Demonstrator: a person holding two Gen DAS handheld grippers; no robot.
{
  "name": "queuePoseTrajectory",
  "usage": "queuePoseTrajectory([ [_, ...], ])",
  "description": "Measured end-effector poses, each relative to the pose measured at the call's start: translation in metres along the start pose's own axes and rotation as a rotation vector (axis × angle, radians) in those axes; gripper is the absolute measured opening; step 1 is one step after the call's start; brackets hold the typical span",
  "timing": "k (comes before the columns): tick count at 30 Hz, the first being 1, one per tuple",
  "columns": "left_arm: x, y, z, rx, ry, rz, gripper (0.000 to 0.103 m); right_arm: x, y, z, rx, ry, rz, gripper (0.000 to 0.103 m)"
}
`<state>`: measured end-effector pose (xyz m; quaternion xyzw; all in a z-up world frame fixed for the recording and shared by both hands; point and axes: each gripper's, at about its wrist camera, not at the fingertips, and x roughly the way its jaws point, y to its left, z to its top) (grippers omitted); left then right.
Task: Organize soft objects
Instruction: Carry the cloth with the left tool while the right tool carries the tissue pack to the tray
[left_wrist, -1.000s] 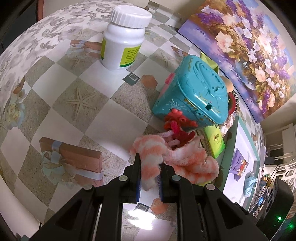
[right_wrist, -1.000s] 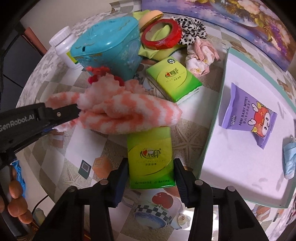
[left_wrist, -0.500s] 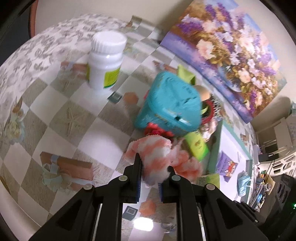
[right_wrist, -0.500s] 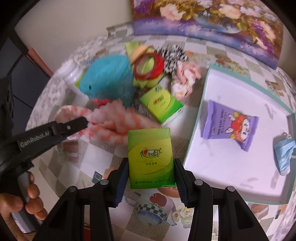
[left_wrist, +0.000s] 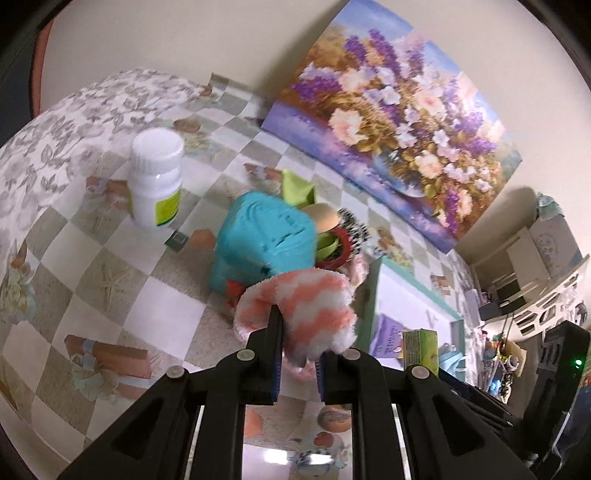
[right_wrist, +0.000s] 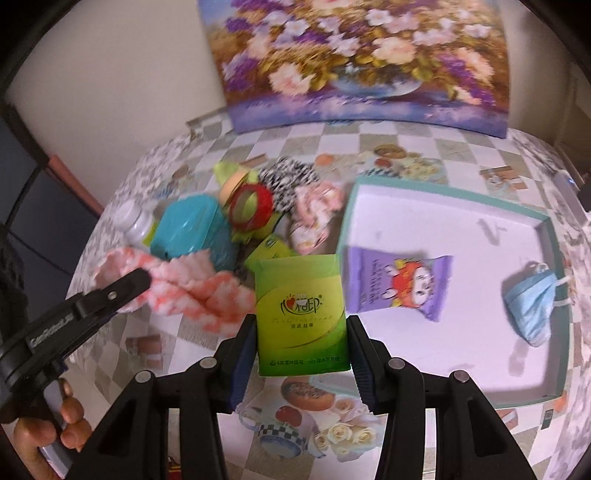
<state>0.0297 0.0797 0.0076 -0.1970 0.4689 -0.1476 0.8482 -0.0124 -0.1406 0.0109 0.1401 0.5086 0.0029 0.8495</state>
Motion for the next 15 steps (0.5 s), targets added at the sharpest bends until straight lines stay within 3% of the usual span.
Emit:
queuePoseTrajectory([
  [9,-0.03,-0.048,0.009,0.117,-0.085,-0.048,0.015,-0.024,-0.03,0.012,0.085,-0.08,-0.014,0.05],
  [15,-0.038,-0.09,0.015,0.212,-0.111,-0.079,0.015,-0.042,-0.058,0.017,0.137,-0.143,-0.079,0.05],
])
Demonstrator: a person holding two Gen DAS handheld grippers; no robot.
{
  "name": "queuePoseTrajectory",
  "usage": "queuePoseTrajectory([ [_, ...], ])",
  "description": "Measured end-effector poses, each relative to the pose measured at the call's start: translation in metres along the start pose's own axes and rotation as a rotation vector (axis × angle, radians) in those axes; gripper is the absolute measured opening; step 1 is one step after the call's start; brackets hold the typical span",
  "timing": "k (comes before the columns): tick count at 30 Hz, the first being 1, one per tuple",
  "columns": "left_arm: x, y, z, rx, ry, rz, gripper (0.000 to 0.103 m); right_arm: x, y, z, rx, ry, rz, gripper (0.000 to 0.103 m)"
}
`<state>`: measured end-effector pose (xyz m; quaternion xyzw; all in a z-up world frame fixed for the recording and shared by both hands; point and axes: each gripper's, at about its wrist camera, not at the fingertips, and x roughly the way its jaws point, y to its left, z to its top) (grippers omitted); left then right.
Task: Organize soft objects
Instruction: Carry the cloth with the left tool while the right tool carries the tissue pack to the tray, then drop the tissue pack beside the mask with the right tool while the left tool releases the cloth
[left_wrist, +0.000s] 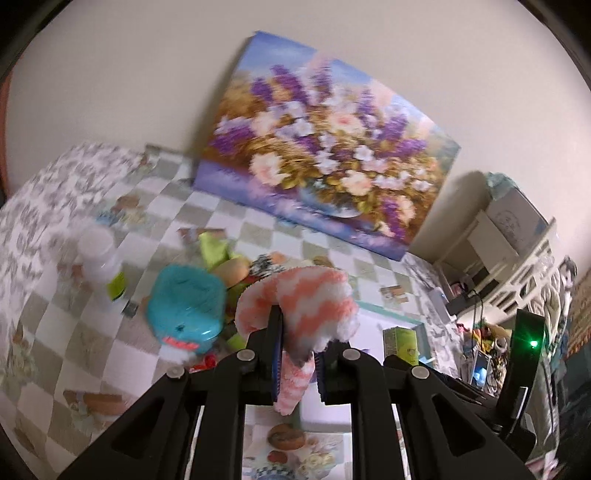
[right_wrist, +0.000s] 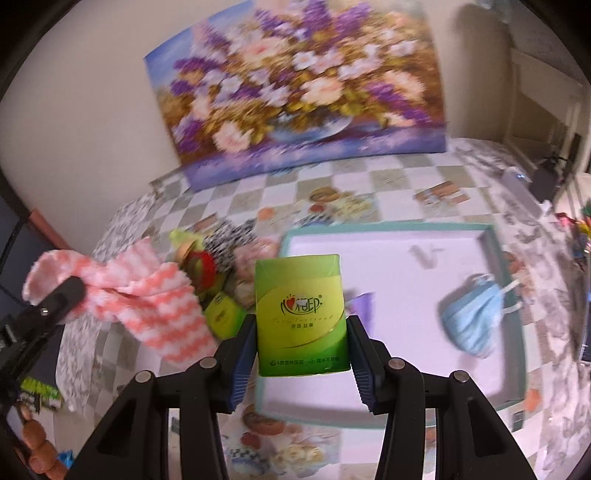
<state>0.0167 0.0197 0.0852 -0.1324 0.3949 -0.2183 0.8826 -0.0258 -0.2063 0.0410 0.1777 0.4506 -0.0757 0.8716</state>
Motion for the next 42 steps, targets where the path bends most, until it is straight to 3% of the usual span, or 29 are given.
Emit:
queuePoseTrajectory([
  [6,0.015,-0.051,0.006,0.098,0.01,-0.044,0.015,-0.014,-0.038,0.007,0.054,-0.059,-0.141,0.05],
  [12,0.041,-0.104,-0.001,0.198,0.036,-0.1,0.015,-0.02,-0.079,0.012,0.127,-0.074,-0.223,0.05],
  [20,0.095,-0.138,-0.002,0.25,0.073,-0.135,0.015,-0.001,-0.117,0.021,0.219,-0.057,-0.242,0.05],
  [26,0.144,-0.131,-0.008,0.205,0.115,-0.123,0.015,0.033,-0.134,0.021,0.255,0.01,-0.244,0.05],
  [30,0.179,-0.114,-0.023,0.166,0.201,-0.069,0.015,0.052,-0.141,0.018,0.26,0.056,-0.259,0.05],
  [42,0.224,-0.075,-0.06,0.14,0.378,0.068,0.015,0.078,-0.141,0.008,0.24,0.143,-0.274,0.05],
])
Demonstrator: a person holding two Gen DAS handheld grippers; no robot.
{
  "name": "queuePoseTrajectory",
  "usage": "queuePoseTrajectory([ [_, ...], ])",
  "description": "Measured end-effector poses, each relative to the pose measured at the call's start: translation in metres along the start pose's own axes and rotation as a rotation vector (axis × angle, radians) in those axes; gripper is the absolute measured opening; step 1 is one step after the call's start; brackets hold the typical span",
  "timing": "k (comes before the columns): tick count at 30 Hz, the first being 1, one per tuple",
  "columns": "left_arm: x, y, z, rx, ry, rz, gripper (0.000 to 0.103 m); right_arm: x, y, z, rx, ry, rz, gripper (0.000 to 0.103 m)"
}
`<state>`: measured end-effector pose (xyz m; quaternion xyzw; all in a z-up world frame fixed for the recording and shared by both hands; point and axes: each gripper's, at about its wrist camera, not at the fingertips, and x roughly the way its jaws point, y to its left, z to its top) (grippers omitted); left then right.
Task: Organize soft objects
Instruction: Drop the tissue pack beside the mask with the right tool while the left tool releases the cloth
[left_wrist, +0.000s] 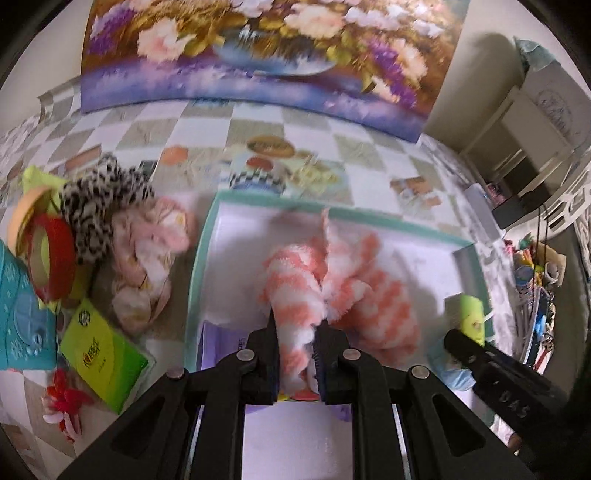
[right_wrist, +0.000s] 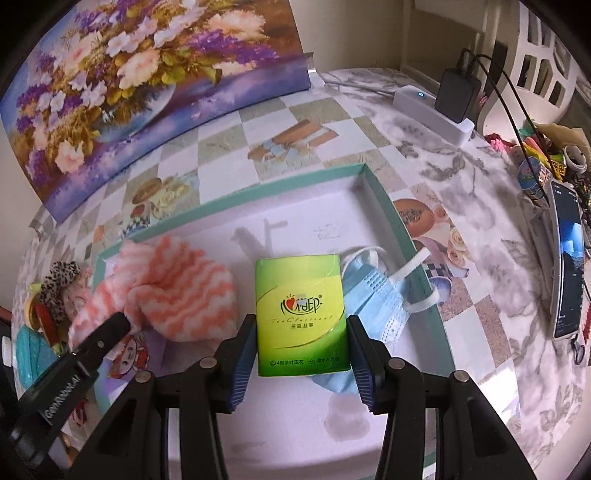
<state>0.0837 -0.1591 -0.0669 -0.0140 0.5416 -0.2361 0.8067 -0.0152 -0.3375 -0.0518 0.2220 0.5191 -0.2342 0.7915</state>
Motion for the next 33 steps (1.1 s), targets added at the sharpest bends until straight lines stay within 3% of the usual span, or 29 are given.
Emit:
queuePoseTrajectory([
  [4,-0.001,0.002,-0.001,-0.011,0.019,-0.004,0.018,0.0,0.0,0.0,-0.006,0.007,-0.007,0.051],
  [6,-0.007,0.0,0.0,-0.005,0.02,-0.003,0.03,-0.003,0.001,0.001,-0.014,0.004,-0.014,0.054],
  [8,-0.016,-0.004,0.001,0.003,0.012,0.005,0.053,-0.009,0.003,0.003,-0.023,-0.009,-0.023,0.063],
  [10,-0.023,-0.005,0.004,0.001,0.0,0.014,0.061,-0.018,0.005,0.004,-0.033,-0.028,-0.029,0.066],
  [16,-0.046,-0.005,0.006,0.001,-0.012,0.08,0.073,-0.038,0.009,0.003,-0.068,-0.065,-0.06,0.071],
  [22,-0.045,0.005,0.003,-0.025,0.011,0.132,0.075,-0.039,0.012,-0.001,-0.092,-0.053,-0.067,0.071],
  [25,-0.043,0.01,0.001,-0.041,0.016,0.168,0.086,-0.036,0.013,-0.002,-0.098,-0.039,-0.075,0.071],
  [28,-0.045,0.017,0.001,-0.059,-0.006,0.221,0.097,-0.034,0.013,-0.003,-0.101,-0.028,-0.087,0.086],
  [30,-0.046,0.021,0.001,-0.072,-0.014,0.24,0.098,-0.033,0.012,-0.004,-0.102,-0.024,-0.104,0.099],
  [33,-0.046,0.029,0.001,-0.101,-0.013,0.259,0.101,-0.032,0.012,-0.005,-0.106,-0.017,-0.124,0.102],
])
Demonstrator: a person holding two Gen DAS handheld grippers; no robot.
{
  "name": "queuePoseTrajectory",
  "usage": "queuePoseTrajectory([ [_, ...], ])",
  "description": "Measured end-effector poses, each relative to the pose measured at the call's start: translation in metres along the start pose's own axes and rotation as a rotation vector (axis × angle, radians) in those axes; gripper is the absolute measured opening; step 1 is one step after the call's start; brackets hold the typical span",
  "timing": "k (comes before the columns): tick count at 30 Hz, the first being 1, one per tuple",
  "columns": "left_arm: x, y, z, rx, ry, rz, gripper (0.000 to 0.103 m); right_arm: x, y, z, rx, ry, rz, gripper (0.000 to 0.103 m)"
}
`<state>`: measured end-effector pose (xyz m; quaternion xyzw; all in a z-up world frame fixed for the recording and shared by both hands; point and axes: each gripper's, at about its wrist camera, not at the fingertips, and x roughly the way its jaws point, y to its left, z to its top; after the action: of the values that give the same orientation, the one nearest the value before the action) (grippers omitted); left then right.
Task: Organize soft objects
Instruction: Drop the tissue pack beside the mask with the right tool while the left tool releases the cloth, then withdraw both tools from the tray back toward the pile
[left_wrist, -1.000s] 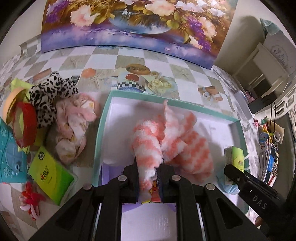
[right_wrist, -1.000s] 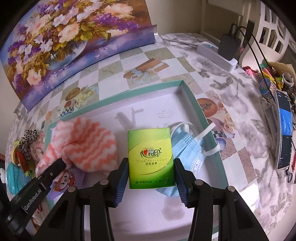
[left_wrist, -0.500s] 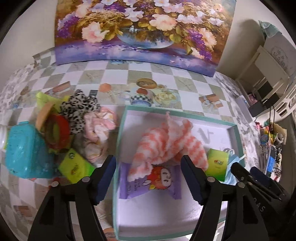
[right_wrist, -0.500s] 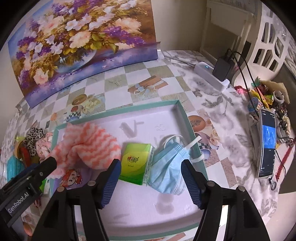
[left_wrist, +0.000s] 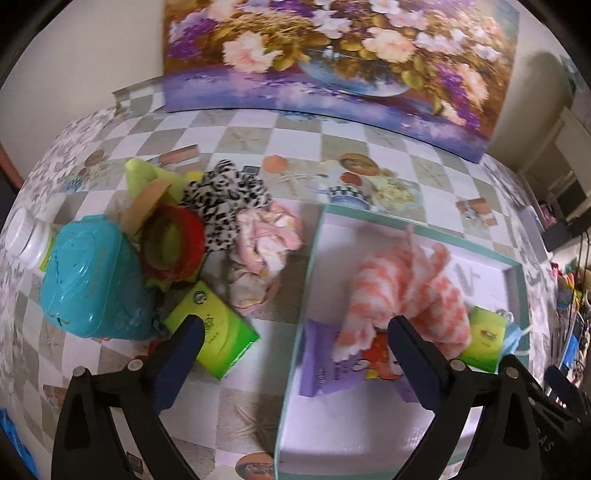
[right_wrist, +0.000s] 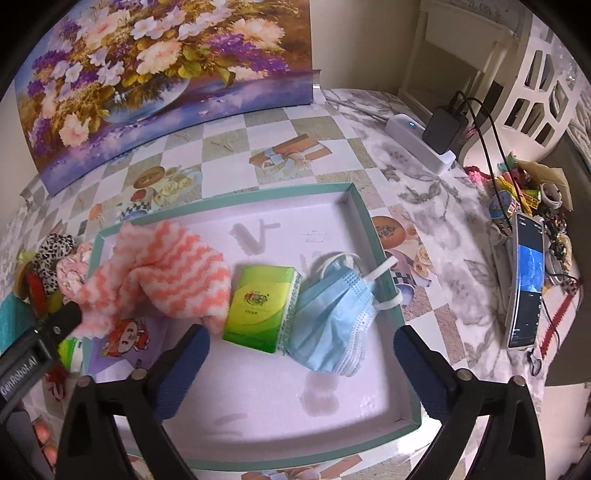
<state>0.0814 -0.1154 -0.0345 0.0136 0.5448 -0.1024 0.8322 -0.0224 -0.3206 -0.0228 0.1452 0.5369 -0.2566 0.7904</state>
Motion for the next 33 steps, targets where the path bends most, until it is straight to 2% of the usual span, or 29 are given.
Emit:
queuePoseTrajectory([
  [11,-0.001,0.005,0.001,-0.008,-0.005,0.023,0.101,-0.001,0.002,-0.002,-0.003,0.012,0.004,0.102],
  [18,-0.001,0.003,-0.008,0.039,0.023,0.052,0.101,-0.005,0.013,-0.015,-0.054,0.029,-0.002,0.102],
  [27,-0.029,0.012,-0.019,0.07,-0.008,0.053,0.101,-0.026,0.025,-0.03,-0.051,0.01,0.052,0.102],
  [33,-0.046,0.028,-0.028,0.058,-0.036,0.053,0.101,-0.034,0.039,-0.04,-0.087,0.005,0.056,0.102],
])
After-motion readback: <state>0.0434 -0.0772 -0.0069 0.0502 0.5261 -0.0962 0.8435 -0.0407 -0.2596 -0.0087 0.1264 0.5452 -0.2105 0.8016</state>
